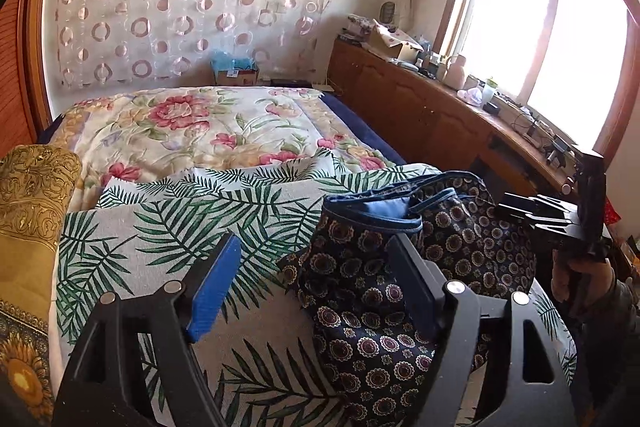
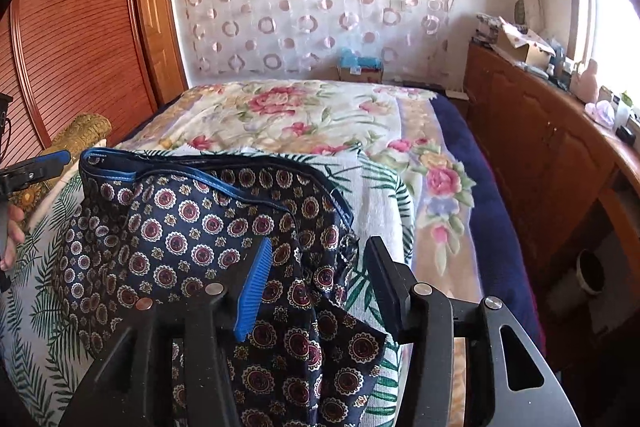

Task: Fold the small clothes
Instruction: 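Lift the shirt edge with both grippers and fold it over the shirt, then lift the folded navy shirt off the bed with both grippers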

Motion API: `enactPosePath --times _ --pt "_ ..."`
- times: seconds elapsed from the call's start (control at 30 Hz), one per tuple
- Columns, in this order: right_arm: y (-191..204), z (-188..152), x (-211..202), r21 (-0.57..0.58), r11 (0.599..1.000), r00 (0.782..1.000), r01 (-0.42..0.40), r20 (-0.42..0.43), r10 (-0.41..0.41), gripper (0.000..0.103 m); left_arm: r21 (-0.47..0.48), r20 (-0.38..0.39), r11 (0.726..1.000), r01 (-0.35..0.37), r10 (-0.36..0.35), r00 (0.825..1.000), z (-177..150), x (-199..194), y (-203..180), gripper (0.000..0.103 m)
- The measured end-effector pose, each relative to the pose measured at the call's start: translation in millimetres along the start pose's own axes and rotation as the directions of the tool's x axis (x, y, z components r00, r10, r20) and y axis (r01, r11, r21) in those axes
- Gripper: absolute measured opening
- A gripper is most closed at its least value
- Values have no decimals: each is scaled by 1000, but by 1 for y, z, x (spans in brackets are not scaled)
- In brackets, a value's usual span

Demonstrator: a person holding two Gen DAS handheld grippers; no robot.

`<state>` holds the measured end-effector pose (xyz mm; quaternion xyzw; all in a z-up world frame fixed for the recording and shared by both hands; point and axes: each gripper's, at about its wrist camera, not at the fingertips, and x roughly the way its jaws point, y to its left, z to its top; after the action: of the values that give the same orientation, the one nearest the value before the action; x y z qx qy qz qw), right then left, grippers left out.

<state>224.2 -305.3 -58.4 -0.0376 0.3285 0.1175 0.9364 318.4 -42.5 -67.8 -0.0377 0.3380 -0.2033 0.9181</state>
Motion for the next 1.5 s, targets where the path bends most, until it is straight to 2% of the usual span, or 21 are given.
enactPosePath --times 0.1,0.2,0.3,0.43,0.6,0.67,0.73,0.83,0.93,1.1,1.17,1.37,1.47,1.5 --pt "2 4 7 -11 1000 999 -10 -46 10 50 11 -35 1000 -23 23 999 -4 13 -1 77" --pt "5 9 8 -48 998 997 -51 -60 48 5 14 -75 999 -38 39 996 -7 25 -1 77" --pt "7 17 -7 -86 996 1000 -23 6 24 4 18 -90 998 -53 55 994 -8 33 0 77" --pt "-4 25 -13 2 997 997 72 27 -72 4 7 -119 998 -62 63 991 -7 41 5 77" --pt "-10 25 -18 56 998 999 33 2 -33 4 -18 -167 999 -32 28 986 -7 55 10 77" --pt "-10 26 -20 61 998 1000 12 0 -12 12 -39 -186 999 -17 9 983 -8 61 13 77" --pt "-12 27 -17 54 998 1000 25 -12 -25 30 -48 -191 999 -5 -5 982 -9 64 12 77" --pt "-17 26 -7 48 998 998 44 -36 -43 50 -43 -196 999 17 -25 980 -8 67 7 77" --pt "-17 31 6 60 998 997 29 -69 -25 51 -38 -211 999 33 -40 977 -7 71 3 77" --pt "-22 37 19 83 996 993 -45 -106 53 51 -23 -226 999 35 -40 973 -8 75 1 52" --pt "-24 38 27 91 994 987 -69 -137 81 51 -16 -230 1000 25 -28 973 -9 76 1 38" --pt "-33 43 29 97 992 987 -86 -130 99 51 -51 -231 998 34 -45 972 -11 74 8 35" --pt "-31 42 29 74 995 988 -61 -137 71 53 -52 -228 998 33 -44 973 -12 73 9 35" --pt "-30 42 30 63 997 989 -47 -138 55 56 -53 -226 998 35 -46 973 -12 73 10 35"
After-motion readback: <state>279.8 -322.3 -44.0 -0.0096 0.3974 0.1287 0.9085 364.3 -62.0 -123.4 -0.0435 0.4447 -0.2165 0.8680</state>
